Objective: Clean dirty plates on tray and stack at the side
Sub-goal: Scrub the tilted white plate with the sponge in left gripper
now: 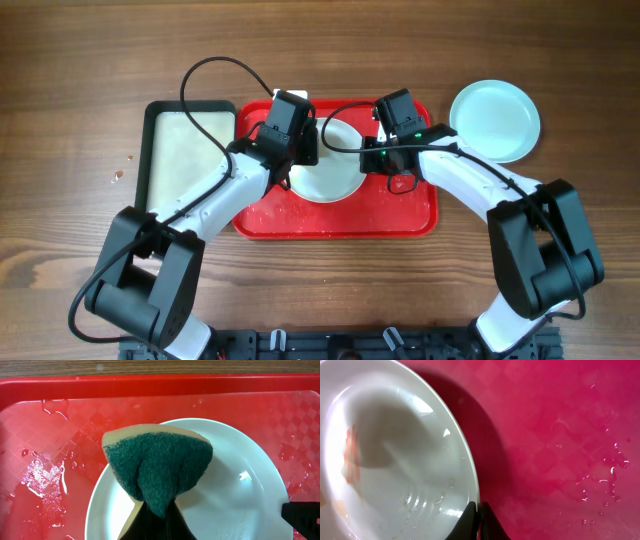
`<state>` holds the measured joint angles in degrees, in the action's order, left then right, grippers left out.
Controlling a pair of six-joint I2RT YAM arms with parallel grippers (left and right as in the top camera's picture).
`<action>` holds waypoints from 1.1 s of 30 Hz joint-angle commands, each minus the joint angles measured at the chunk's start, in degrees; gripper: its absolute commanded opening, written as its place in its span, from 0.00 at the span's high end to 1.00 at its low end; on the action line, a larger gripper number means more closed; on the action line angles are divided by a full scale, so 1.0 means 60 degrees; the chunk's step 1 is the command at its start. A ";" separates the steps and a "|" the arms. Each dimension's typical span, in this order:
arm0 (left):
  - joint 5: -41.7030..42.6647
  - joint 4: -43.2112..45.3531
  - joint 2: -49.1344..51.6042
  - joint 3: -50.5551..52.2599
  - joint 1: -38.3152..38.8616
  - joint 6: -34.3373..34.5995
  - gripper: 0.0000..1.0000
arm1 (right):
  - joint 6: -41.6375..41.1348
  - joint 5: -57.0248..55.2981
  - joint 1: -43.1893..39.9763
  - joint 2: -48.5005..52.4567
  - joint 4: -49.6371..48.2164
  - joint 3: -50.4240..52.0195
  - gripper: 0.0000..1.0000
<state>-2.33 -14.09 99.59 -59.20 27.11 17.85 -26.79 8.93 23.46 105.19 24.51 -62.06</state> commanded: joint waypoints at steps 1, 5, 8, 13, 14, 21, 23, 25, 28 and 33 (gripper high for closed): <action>-0.0208 -0.0080 0.0047 0.0011 0.0000 -0.0164 0.96 | -0.0069 -0.0062 0.0025 0.0321 -0.0062 0.0117 0.85; -0.0208 -0.0117 0.0047 0.0011 0.0000 -0.0164 0.96 | -0.0069 -0.0022 0.0025 0.0565 -0.0095 0.0117 0.88; -0.0237 -0.0127 0.0047 0.0011 0.0000 -0.0164 0.96 | -0.0073 0.0015 0.0025 0.0605 -0.0197 0.0117 0.96; -0.0816 -0.0175 0.0047 0.0011 0.0000 -0.0208 0.96 | -0.0073 0.0015 0.0025 0.0605 -0.0204 0.0117 0.96; -0.0812 -0.0164 0.0040 0.0007 0.0000 -0.0208 0.96 | -0.0073 0.0015 0.0025 0.0605 -0.0204 0.0117 0.96; -0.0809 -0.0222 0.0011 0.0007 0.0000 -0.0412 0.96 | -0.0069 0.0015 0.0025 0.0605 -0.0226 0.0117 0.86; -0.0801 -0.0280 0.0011 0.0007 0.0000 -0.0408 0.96 | -0.0066 0.0015 0.0025 0.0605 -0.0270 0.0113 0.82; -0.0801 -0.0339 0.0011 0.0007 0.0000 -0.0412 0.96 | -0.0051 0.0015 0.0025 0.0590 -0.0412 0.0058 0.83; -0.0801 -0.0408 0.0011 0.0007 0.0000 -0.0412 0.96 | -0.0036 0.0011 0.0025 0.0441 -0.0404 -0.0186 0.83; -0.0801 -0.0441 0.0011 0.0007 0.0000 -0.0408 0.96 | -0.0036 0.0000 0.0025 0.0299 -0.0164 -0.0193 0.84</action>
<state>-6.17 -16.71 99.59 -59.20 27.11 16.56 -27.18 9.13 23.49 107.79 22.63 -62.06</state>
